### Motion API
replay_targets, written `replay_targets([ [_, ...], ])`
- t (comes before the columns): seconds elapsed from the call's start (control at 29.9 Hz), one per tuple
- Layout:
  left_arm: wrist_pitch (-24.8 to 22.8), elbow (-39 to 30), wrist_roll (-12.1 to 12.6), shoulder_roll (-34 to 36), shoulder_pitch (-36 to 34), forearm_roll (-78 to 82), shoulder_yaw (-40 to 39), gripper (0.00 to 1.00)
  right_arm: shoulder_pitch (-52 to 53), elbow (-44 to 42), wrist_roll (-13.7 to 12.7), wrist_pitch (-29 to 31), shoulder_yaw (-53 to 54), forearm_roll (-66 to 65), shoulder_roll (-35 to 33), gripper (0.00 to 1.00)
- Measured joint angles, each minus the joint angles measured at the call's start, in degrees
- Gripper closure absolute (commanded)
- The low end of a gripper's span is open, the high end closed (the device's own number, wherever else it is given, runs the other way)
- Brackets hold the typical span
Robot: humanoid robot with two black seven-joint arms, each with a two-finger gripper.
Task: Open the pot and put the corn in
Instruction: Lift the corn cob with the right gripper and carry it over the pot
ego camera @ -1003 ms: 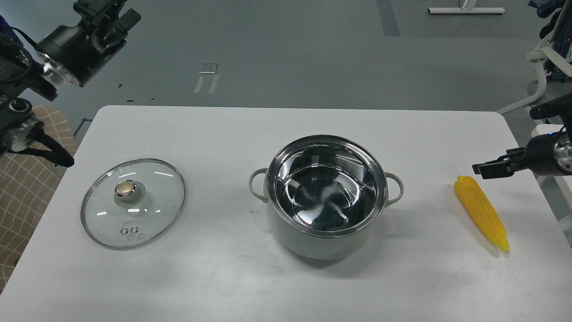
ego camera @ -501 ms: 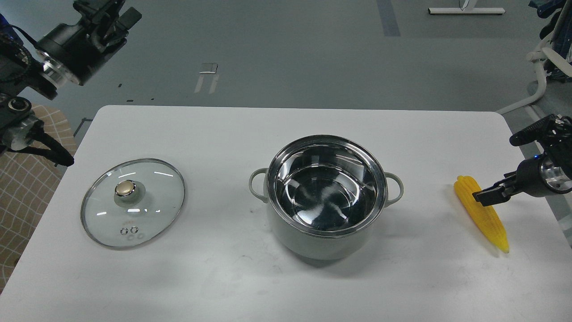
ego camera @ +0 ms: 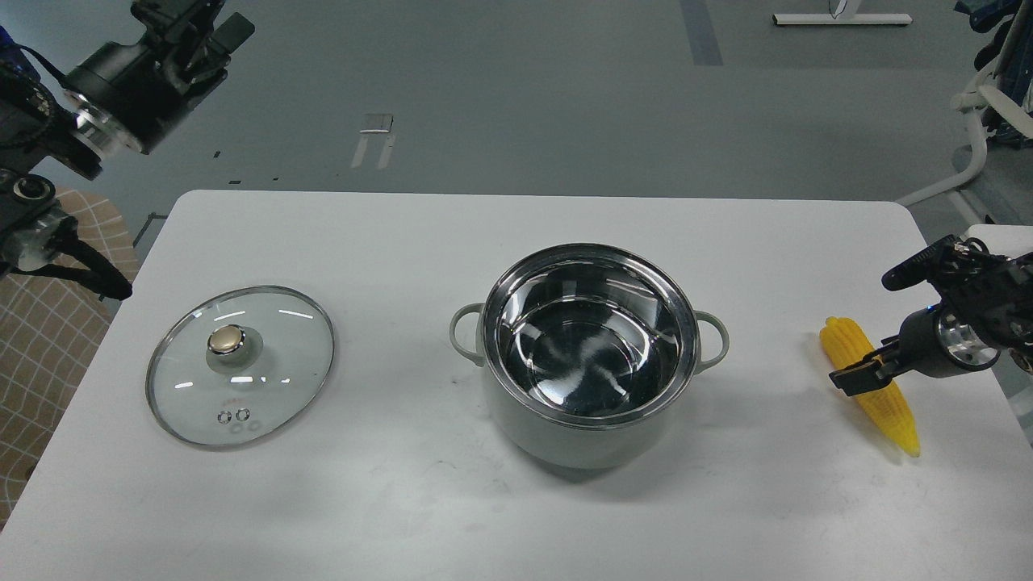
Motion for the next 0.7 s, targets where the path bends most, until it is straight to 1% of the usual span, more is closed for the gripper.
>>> replay_targets([
  [0.07, 0.0, 0.0, 0.0, 0.0, 0.0, 0.0, 0.0, 0.10, -0.2, -0.1, 0.0, 0.0, 0.0, 0.0, 0.1, 0.95],
  [0.13, 0.0, 0.0, 0.0, 0.0, 0.0, 0.0, 0.0, 0.10, -0.2, -0.1, 0.0, 0.0, 0.0, 0.0, 0.0, 1.00],
  [0.3, 0.0, 0.0, 0.0, 0.0, 0.0, 0.0, 0.0, 0.10, -0.1, 0.7, 0.0, -0.1, 0.3, 0.2, -0.4, 1.00],
  [0.37, 0.0, 0.0, 0.0, 0.0, -0.1, 0.0, 0.0, 0.10, 1.7, 2.3, 0.0, -0.1, 0.7, 0.4, -0.9, 1.00],
  [0.53, 0.0, 0.0, 0.0, 0.1, -0.1, 0.0, 0.0, 0.10, 12.5, 8.1, 0.0, 1.3, 1.1, 1.0, -2.9, 1.00],
  [0.7, 0.0, -0.3, 0.0, 0.0, -0.1, 0.0, -0.1, 0.10, 23.1, 11.9, 0.0, 3.5, 1.2, 1.3, -1.4, 1.00],
])
